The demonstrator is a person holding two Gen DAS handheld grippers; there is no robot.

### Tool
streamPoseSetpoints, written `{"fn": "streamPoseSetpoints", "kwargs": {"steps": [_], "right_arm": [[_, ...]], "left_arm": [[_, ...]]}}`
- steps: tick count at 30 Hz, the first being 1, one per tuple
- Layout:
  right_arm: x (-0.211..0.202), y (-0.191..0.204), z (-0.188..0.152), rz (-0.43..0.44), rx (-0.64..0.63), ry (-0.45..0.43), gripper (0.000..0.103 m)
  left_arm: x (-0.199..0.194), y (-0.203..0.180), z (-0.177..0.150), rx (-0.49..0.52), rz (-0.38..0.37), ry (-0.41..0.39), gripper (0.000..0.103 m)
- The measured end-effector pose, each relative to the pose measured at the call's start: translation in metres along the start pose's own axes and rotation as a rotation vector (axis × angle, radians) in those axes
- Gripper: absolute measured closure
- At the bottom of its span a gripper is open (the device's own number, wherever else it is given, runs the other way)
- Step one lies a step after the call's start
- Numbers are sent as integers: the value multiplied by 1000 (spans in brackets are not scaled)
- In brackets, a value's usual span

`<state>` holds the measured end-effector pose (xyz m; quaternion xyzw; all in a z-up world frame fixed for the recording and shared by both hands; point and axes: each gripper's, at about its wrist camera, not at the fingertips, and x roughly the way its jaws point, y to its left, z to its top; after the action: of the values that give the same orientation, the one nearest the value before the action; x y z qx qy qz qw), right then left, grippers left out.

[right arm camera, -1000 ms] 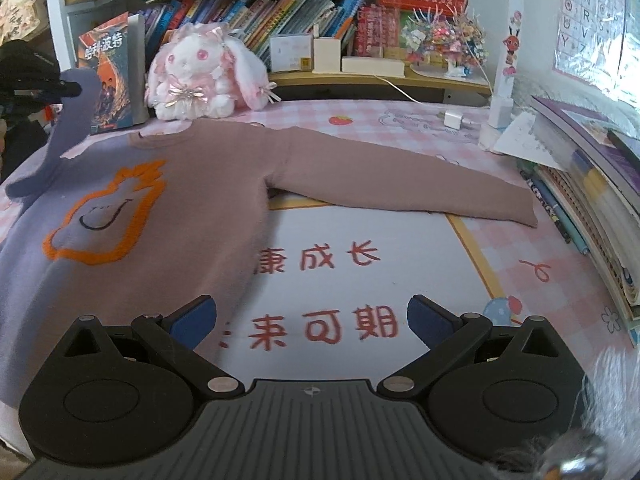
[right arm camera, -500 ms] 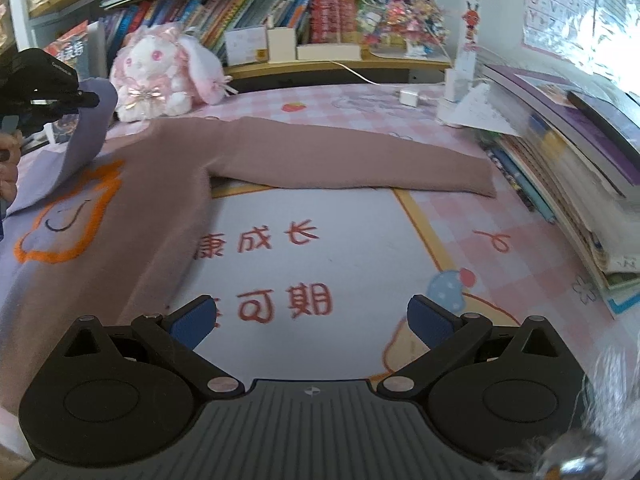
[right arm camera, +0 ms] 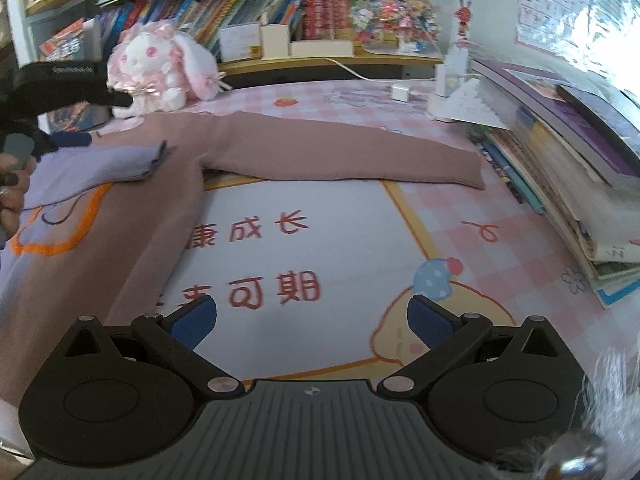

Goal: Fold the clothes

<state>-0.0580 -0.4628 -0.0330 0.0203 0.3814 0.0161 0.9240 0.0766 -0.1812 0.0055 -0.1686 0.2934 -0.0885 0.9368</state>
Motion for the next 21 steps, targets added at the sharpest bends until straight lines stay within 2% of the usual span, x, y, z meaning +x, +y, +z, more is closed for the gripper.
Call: {"fn": "streamPoseSetpoints", "kwargs": {"steps": [3,7,10,14,21], "right_arm": [[2,9,1,37,-28,3,0],[6,23,1,91,-62,11,0],[9,35,1,123,-75,28,0],[8,51,0,150,-92,31,0],[0,63,1,104,-50,28,1]], "left_arm": [[-26,17,-7,-11,44,-6,26],[-64,54,-21,-42,162,-11,26],[-94,77,-31,-29,262,-13,26],[-131,107,-43,-28,348,-23,26],[-150,149,-56,-85,457,11,26]]}}
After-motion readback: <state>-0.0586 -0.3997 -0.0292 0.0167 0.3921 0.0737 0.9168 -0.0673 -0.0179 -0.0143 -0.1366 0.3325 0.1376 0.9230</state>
